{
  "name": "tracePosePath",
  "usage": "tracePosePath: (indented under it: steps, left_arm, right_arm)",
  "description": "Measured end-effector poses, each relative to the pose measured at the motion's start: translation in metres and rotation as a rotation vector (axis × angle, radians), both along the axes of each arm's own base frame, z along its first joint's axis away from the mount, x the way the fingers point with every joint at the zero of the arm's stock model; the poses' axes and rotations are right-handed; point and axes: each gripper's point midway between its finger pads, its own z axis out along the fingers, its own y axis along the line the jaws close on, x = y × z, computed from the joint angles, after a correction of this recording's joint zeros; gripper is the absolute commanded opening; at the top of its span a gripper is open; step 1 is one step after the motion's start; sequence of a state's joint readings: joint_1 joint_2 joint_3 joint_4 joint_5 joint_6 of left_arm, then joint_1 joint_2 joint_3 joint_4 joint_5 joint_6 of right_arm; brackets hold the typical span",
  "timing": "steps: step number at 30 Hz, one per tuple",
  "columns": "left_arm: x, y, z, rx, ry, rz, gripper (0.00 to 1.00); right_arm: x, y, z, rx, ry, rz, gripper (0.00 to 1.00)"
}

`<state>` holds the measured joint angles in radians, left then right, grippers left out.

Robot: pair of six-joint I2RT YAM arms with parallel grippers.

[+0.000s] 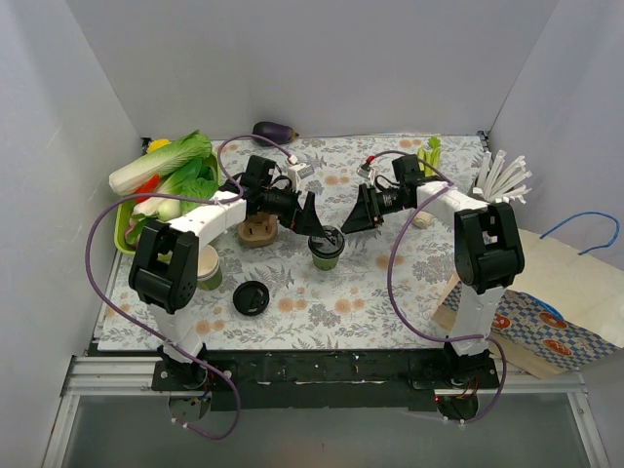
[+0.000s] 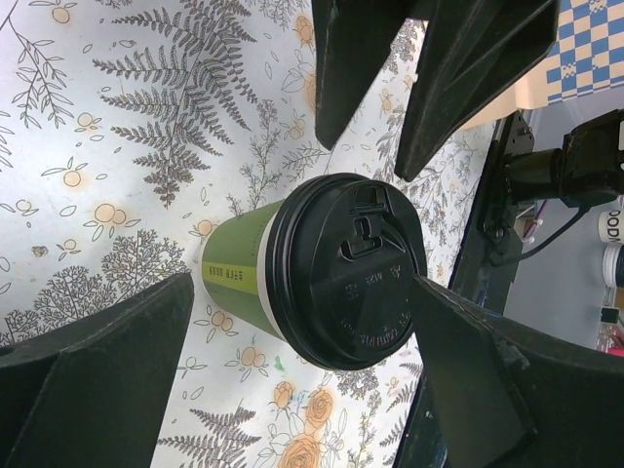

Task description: Pack the takeout coffee

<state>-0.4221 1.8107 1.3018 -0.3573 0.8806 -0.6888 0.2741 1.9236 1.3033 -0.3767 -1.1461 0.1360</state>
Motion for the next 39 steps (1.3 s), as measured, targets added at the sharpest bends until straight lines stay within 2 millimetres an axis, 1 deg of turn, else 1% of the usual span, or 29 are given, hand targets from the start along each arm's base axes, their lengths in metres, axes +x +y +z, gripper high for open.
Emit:
tracePosePath:
  steps: [1, 2, 3, 4, 10, 12, 16, 19, 23, 28, 33, 39]
  left_arm:
    - [0.000, 0.000, 0.000, -0.001, 0.000, -0.001, 0.95]
    - [0.000, 0.000, 0.001, -0.002, 0.000, -0.001, 0.95]
    - [-0.001, 0.000, 0.001, -0.002, 0.000, -0.001, 0.96]
    - [-0.001, 0.000, 0.002, -0.003, -0.001, -0.001, 0.96]
    - [-0.006, 0.005, 0.004, -0.004, 0.041, 0.027, 0.96]
    - [-0.012, 0.007, 0.000, -0.009, 0.085, 0.041, 0.96]
    - [-0.026, 0.015, -0.013, -0.018, 0.194, 0.076, 0.95]
    - [-0.030, 0.019, -0.020, -0.031, 0.256, 0.104, 0.94]
    - [-0.028, 0.027, -0.020, -0.073, 0.315, 0.142, 0.93]
    - [-0.020, 0.033, -0.013, -0.125, 0.344, 0.169, 0.93]
    - [-0.018, 0.030, -0.006, -0.154, 0.345, 0.160, 0.92]
    - [-0.019, 0.029, -0.005, -0.164, 0.350, 0.154, 0.90]
  right_arm:
    - [0.002, 0.000, 0.001, -0.002, -0.017, 0.002, 0.65]
    - [0.004, 0.000, 0.003, -0.007, -0.036, 0.003, 0.80]
    - [0.006, 0.000, 0.004, -0.013, -0.052, 0.004, 0.88]
    - [0.008, 0.000, 0.004, -0.017, -0.064, 0.006, 0.93]
    - [0.005, -0.003, 0.006, -0.033, -0.090, 0.013, 0.96]
    - [0.002, -0.003, 0.005, -0.030, -0.086, 0.018, 0.96]
    - [-0.010, -0.002, 0.001, -0.011, -0.049, 0.042, 0.97]
    - [-0.017, 0.002, 0.004, 0.011, -0.033, 0.063, 0.98]
    - [-0.024, 0.008, 0.008, 0.035, -0.027, 0.093, 0.98]
    - [-0.029, 0.014, 0.009, 0.055, -0.020, 0.118, 0.98]
    - [-0.028, 0.017, 0.000, 0.061, 0.011, 0.122, 0.98]
    - [-0.025, 0.020, -0.016, 0.057, 0.067, 0.118, 0.98]
